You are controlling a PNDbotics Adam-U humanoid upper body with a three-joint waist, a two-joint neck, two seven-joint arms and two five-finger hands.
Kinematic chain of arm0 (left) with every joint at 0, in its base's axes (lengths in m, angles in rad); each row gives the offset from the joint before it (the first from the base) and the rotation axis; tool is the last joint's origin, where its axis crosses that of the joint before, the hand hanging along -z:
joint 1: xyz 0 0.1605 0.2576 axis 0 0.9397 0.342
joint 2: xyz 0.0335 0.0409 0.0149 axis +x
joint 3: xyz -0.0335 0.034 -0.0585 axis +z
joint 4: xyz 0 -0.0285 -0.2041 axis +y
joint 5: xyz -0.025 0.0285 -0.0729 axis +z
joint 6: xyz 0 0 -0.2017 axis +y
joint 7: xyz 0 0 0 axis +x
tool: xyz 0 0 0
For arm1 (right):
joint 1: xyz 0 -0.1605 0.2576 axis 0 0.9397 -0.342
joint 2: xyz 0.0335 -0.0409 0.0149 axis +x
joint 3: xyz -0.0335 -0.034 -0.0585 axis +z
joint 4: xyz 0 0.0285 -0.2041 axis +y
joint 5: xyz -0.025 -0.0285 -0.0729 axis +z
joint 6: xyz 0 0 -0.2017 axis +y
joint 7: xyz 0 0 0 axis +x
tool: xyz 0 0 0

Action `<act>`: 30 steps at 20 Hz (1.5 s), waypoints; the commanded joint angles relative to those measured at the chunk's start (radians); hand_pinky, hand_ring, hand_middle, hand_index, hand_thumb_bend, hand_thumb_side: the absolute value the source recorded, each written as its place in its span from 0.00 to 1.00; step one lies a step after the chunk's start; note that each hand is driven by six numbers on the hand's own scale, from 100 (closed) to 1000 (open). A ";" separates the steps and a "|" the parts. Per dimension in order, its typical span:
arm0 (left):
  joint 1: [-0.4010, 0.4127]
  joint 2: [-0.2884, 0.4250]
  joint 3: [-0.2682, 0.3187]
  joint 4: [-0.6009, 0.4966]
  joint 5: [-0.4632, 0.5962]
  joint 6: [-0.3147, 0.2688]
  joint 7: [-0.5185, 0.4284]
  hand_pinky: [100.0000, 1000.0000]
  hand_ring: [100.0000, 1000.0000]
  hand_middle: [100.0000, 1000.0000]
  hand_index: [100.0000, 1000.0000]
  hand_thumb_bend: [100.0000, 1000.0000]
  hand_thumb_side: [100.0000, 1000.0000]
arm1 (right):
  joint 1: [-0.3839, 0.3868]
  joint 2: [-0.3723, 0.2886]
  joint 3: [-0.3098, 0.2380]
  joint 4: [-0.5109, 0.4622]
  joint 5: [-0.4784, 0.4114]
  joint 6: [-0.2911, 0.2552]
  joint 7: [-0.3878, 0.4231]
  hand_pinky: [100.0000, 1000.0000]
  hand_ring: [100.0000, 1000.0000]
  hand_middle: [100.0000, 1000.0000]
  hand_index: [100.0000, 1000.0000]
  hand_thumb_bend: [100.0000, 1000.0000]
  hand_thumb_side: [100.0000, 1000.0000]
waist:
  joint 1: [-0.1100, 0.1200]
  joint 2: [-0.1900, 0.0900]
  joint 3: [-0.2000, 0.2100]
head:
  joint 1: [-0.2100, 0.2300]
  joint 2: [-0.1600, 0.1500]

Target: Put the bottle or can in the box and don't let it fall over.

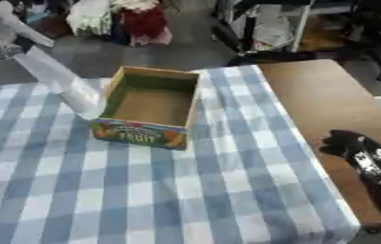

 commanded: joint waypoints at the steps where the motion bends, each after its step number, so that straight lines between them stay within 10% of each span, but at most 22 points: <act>1: -0.040 -0.007 0.025 0.005 -0.065 -0.033 0.035 0.24 0.09 0.02 0.37 0.00 0.00 | -0.010 -0.018 -0.002 -0.011 -0.005 0.002 0.002 0.78 0.67 0.65 0.78 0.00 0.75 | 0.000 -0.015 -0.006 | 0.001 -0.007; 8: -0.065 -0.122 0.032 0.109 -0.261 -0.002 0.263 0.23 0.17 0.03 0.38 0.00 0.00 | -0.017 -0.011 0.013 -0.014 -0.013 0.008 0.016 0.78 0.67 0.65 0.78 0.00 0.75 | 0.001 -0.016 -0.036 | 0.021 -0.012; 11: -0.052 -0.171 0.027 0.176 -0.367 0.017 0.362 0.56 0.42 0.34 0.64 0.00 0.00 | -0.019 -0.007 0.018 -0.016 -0.017 0.012 0.024 0.78 0.67 0.65 0.78 0.00 0.75 | 0.002 -0.015 -0.052 | 0.033 -0.015; 14: -0.036 -0.204 0.017 0.233 -0.494 0.013 0.397 0.92 0.85 0.83 0.94 0.39 0.79 | -0.021 -0.004 0.020 -0.018 -0.018 0.015 0.027 0.79 0.67 0.65 0.78 0.00 0.75 | 0.003 -0.015 -0.063 | 0.039 -0.017; 18: -0.023 -0.218 0.034 0.294 -0.546 -0.025 0.416 0.97 0.93 0.91 0.99 0.48 0.96 | -0.022 -0.002 0.020 -0.021 -0.019 0.018 0.029 0.79 0.67 0.65 0.78 0.00 0.75 | 0.005 -0.015 -0.067 | 0.036 -0.020; 24: -0.023 -0.174 0.072 0.291 -0.391 -0.025 0.454 0.95 0.92 0.90 0.99 0.36 0.94 | -0.020 -0.002 0.014 -0.022 -0.018 0.019 0.026 0.79 0.67 0.65 0.78 0.00 0.75 | 0.002 -0.015 -0.055 | 0.028 -0.024; 30: 0.086 -0.026 0.098 0.053 0.051 0.032 0.404 0.88 0.86 0.83 0.97 0.06 0.89 | -0.018 -0.005 0.005 -0.021 -0.016 0.017 0.017 0.79 0.67 0.65 0.78 0.00 0.75 | 0.003 -0.009 -0.032 | 0.005 -0.027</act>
